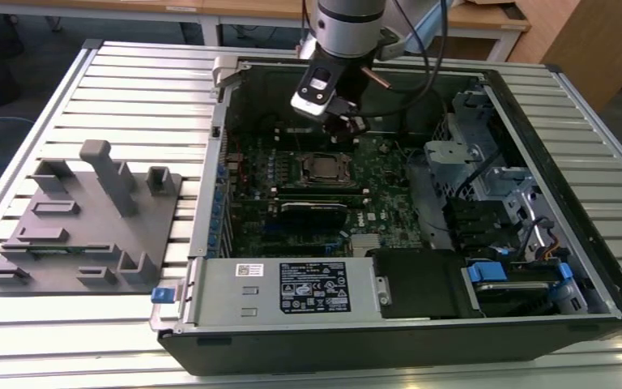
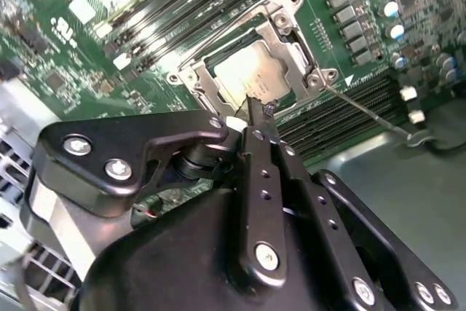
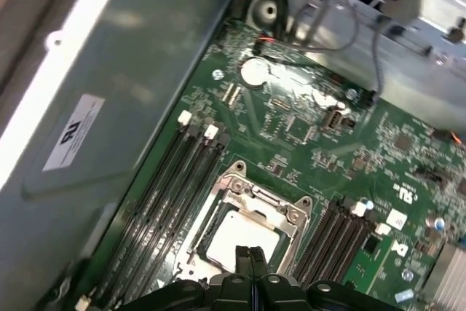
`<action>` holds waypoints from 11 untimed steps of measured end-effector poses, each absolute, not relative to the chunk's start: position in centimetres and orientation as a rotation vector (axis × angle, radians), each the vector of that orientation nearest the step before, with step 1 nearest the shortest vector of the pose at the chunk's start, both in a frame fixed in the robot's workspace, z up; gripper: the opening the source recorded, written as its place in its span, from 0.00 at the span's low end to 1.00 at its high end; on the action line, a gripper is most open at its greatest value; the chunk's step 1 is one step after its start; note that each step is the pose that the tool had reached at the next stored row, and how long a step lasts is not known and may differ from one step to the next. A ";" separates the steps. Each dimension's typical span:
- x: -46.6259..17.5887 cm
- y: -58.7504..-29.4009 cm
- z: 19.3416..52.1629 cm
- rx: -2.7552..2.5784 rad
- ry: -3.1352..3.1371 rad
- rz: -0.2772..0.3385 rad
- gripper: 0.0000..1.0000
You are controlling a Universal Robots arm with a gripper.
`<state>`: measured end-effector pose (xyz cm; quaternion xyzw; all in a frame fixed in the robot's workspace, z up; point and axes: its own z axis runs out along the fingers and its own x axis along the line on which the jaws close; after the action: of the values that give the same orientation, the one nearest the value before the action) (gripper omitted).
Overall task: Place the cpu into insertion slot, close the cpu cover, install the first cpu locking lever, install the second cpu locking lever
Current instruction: 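Close the cpu cover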
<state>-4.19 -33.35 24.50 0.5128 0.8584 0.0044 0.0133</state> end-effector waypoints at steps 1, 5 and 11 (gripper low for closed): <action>-4.2 -33.4 24.5 1.572 2.689 0.014 0.10; -4.2 -33.4 24.5 1.494 2.734 0.015 0.10; -4.2 -33.4 24.5 1.378 2.794 0.017 0.10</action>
<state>-4.19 -33.35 24.49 0.4423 0.8968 0.0055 0.0129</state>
